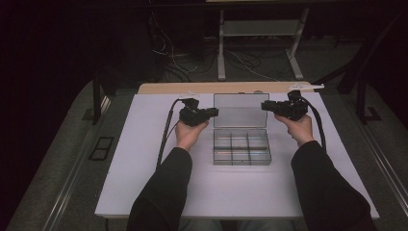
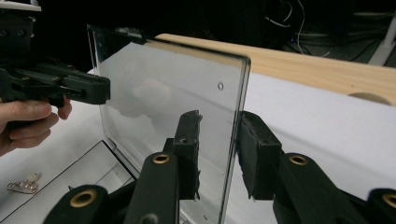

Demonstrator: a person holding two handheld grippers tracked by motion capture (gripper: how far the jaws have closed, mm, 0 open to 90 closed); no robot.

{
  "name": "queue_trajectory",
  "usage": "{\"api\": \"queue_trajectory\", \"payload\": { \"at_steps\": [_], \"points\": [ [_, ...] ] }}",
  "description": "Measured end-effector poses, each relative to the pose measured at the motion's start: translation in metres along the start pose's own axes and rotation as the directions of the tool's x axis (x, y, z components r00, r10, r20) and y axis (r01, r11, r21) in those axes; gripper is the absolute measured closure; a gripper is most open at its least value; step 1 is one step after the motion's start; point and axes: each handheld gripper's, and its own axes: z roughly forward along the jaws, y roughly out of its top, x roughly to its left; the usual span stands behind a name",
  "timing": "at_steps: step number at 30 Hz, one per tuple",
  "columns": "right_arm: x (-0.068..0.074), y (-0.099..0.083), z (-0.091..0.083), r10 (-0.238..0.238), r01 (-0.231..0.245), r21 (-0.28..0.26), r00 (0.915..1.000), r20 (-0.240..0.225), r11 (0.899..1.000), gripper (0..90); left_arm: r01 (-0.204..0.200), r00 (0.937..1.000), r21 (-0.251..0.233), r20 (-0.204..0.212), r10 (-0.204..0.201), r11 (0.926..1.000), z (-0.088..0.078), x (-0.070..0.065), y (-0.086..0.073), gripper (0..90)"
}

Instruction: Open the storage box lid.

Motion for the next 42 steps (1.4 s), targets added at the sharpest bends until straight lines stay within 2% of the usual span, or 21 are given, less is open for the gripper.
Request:
{"api": "queue_trajectory", "payload": {
  "at_steps": [5,16,22,27,30,37,42],
  "points": [
    [-0.003,-0.005,0.006,0.016,-0.015,0.025,0.9997,-0.019,1.0,69.1,-0.018,0.9998,0.002,-0.005,0.018,0.9998,0.0,0.001,0.0,79.0],
    [-0.004,-0.017,0.009,0.044,-0.044,0.02,0.9983,-0.039,0.999,68.3,-0.018,0.9998,0.002,-0.007,0.018,0.9998,0.001,0.001,0.0,79.0],
    [-0.005,-0.031,0.011,0.061,-0.06,0.02,0.9968,-0.051,0.998,68.2,-0.023,0.9997,0.003,-0.008,0.023,0.9997,0.001,0.001,0.0,79.2],
    [-0.005,-0.04,0.016,0.067,-0.064,0.054,0.9967,-0.046,0.996,68.7,-0.027,0.9993,0.013,-0.027,0.027,0.9996,0.0,0.003,-0.001,80.2],
    [-0.005,-0.041,0.018,0.059,-0.057,0.064,0.9977,-0.034,0.996,68.6,-0.019,0.9994,0.017,-0.029,0.019,0.9997,0.0,0.005,-0.001,79.7],
    [-0.009,-0.043,0.02,0.091,-0.088,0.065,0.9949,-0.044,0.994,68.4,-0.001,0.9997,0.016,-0.024,0.001,0.9999,-0.003,0.01,-0.001,77.4],
    [-0.011,-0.043,0.021,0.095,-0.092,0.062,0.9943,-0.048,0.994,68.4,0.032,0.9994,0.036,-0.014,-0.031,0.9988,-0.003,0.013,-0.005,72.1]
  ]
}}
